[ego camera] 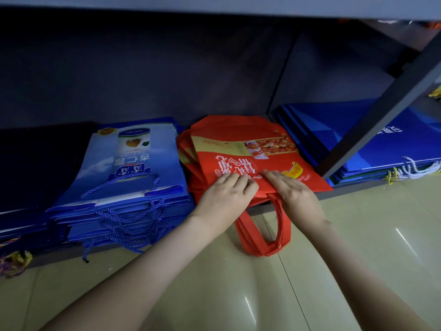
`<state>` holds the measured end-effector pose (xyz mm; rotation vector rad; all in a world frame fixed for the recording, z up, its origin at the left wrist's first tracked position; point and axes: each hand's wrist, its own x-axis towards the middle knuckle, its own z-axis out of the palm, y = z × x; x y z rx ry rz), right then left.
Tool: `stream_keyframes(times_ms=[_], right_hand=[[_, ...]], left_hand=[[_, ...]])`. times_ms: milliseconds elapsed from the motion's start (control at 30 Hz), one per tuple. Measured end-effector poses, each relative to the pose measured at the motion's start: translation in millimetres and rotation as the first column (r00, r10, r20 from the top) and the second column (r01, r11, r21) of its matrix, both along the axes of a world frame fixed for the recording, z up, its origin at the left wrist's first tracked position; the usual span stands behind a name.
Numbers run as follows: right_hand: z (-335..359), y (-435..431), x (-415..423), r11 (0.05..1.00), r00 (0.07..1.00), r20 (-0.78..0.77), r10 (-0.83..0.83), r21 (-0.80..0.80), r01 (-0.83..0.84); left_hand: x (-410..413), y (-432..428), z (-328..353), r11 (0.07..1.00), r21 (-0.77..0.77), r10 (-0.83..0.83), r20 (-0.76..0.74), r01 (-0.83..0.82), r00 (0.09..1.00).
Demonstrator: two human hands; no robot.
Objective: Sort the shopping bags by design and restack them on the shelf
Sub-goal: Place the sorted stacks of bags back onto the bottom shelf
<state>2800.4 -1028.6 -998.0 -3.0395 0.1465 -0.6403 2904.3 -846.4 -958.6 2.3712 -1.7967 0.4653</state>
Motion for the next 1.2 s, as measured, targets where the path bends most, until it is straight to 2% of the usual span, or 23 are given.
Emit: stream_keyframes(times_ms=[100, 133, 200, 233, 300, 367, 400, 433, 500, 600, 667, 767, 833, 900, 933, 967, 1000, 1100, 1200], right_hand=[[9, -2, -4, 0.998, 0.985, 0.171, -0.008, 0.064, -0.003], [9, -2, -1, 0.996, 0.982, 0.188, -0.008, 0.091, -0.009], [3, -5, 7, 0.992, 0.993, 0.121, -0.001, 0.127, -0.014], [-2, -7, 11, 0.989, 0.999, 0.034, 0.015, 0.149, -0.020], [-12, -14, 18, 0.982, 0.969, -0.238, 0.062, 0.188, -0.016], [-21, -17, 18, 0.993, 0.833, -0.552, 0.028, 0.113, 0.041], [-24, -17, 18, 0.996, 0.768, -0.640, -0.010, 0.059, 0.062], [-26, -15, 18, 0.997, 0.748, -0.663, -0.032, 0.036, 0.075], [-28, -6, 22, 0.994, 0.827, -0.562, -0.015, 0.078, 0.071], [-28, 6, 31, 0.986, 0.950, -0.312, 0.016, 0.161, 0.036], [-24, 7, 33, 0.979, 0.983, -0.182, 0.001, 0.199, 0.036], [-14, 9, 28, 0.964, 0.999, -0.011, -0.040, 0.263, 0.041], [-12, 13, 25, 0.957, 0.998, 0.049, -0.032, 0.288, 0.017], [-14, 19, 21, 0.940, 1.000, 0.021, 0.005, 0.340, -0.012], [-15, 22, 19, 0.925, 0.999, -0.021, 0.033, 0.378, -0.023], [-14, 24, 17, 0.913, 0.996, -0.058, 0.063, 0.407, -0.034], [-13, 25, 15, 0.908, 0.993, -0.079, 0.090, 0.417, -0.049], [-1, 26, 9, 0.916, 0.991, -0.075, 0.107, 0.396, -0.069], [13, 28, 10, 0.936, 0.992, -0.023, 0.121, 0.337, -0.106]], left_hand=[[-2, -5, 17, 0.989, -0.139, -0.053, 0.038, 0.058, 0.998], [-1, -4, 18, 0.985, -0.158, -0.060, 0.055, 0.068, 0.997], [6, 4, 11, 0.995, -0.095, 0.018, 0.080, -0.010, 0.997], [12, 10, 2, 0.995, -0.032, 0.102, 0.083, -0.099, 0.991], [24, 21, -10, 0.948, 0.091, 0.299, 0.081, -0.306, 0.951], [30, 28, -15, 0.854, 0.196, 0.469, 0.114, -0.483, 0.876], [30, 29, -19, 0.798, 0.277, 0.520, 0.130, -0.535, 0.844], [29, 30, -22, 0.767, 0.322, 0.538, 0.148, -0.555, 0.830], [25, 26, -25, 0.727, 0.349, 0.572, 0.166, -0.591, 0.803], [23, 21, -22, 0.683, 0.312, 0.644, 0.170, -0.660, 0.746], [25, 20, -21, 0.741, 0.226, 0.625, 0.110, -0.632, 0.773], [26, 21, -21, 0.810, 0.126, 0.584, -0.072, -0.573, 0.809], [12, 20, -10, 0.852, 0.095, 0.518, -0.297, -0.515, 0.802], [-3, 18, 2, 0.867, 0.110, 0.458, -0.559, -0.485, 0.691], [-8, 17, 3, 0.864, 0.143, 0.460, -0.611, -0.482, 0.644], [-13, 16, 3, 0.866, 0.139, 0.457, -0.609, -0.480, 0.648], [-16, 16, 3, 0.869, 0.098, 0.451, -0.561, -0.485, 0.694], [-16, 13, 8, 0.849, 0.012, 0.505, -0.310, -0.528, 0.805], [-18, 6, 20, 0.898, -0.048, 0.426, -0.150, -0.437, 0.892]])
